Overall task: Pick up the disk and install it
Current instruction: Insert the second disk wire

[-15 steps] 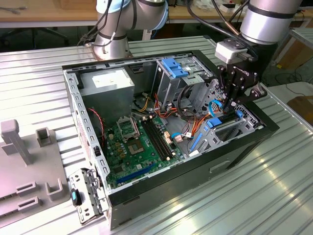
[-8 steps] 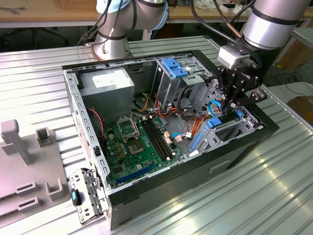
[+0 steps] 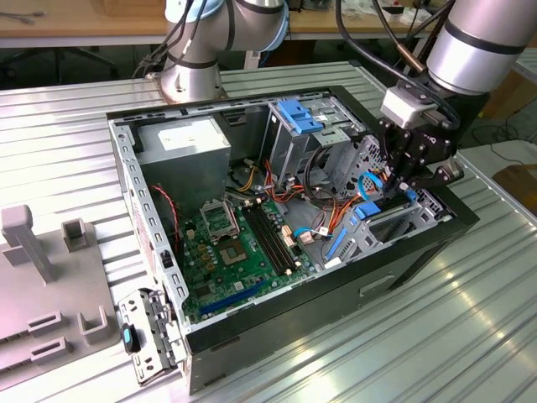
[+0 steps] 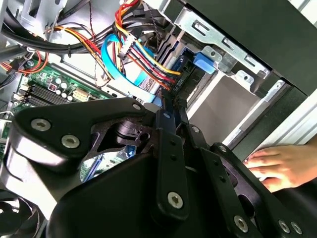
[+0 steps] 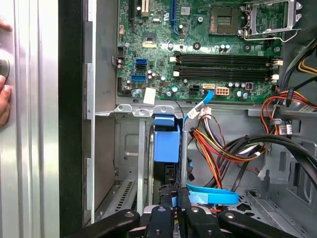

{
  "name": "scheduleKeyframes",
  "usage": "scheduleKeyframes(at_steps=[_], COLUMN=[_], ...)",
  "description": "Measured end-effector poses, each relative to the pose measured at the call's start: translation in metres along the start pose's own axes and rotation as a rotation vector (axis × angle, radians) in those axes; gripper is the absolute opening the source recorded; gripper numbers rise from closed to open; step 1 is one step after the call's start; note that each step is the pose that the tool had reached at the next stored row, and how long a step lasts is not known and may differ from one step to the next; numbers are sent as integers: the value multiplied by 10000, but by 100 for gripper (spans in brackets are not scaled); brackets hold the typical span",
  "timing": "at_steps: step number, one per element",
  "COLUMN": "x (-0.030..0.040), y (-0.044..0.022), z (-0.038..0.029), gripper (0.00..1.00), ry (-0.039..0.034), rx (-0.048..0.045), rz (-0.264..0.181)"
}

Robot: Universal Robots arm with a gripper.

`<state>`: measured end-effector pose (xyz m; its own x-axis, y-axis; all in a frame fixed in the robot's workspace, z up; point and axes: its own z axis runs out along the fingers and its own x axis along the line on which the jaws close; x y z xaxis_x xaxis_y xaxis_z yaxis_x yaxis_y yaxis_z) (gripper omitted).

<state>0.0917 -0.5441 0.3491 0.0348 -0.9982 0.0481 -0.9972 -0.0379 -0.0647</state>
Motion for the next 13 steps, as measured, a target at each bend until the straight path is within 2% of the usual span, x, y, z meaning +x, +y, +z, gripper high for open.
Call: scheduleKeyframes(at_steps=[6,8,10,11,13], x=[-1,0,1,8,7], y=[2,3,3,4,6], z=[30,41,45,51,86], gripper=[16,16,16,16,16], ry=[-51,-106,-131,-179,-188], rx=[1,4,5,6,6], rz=[3,7,9,12,13])
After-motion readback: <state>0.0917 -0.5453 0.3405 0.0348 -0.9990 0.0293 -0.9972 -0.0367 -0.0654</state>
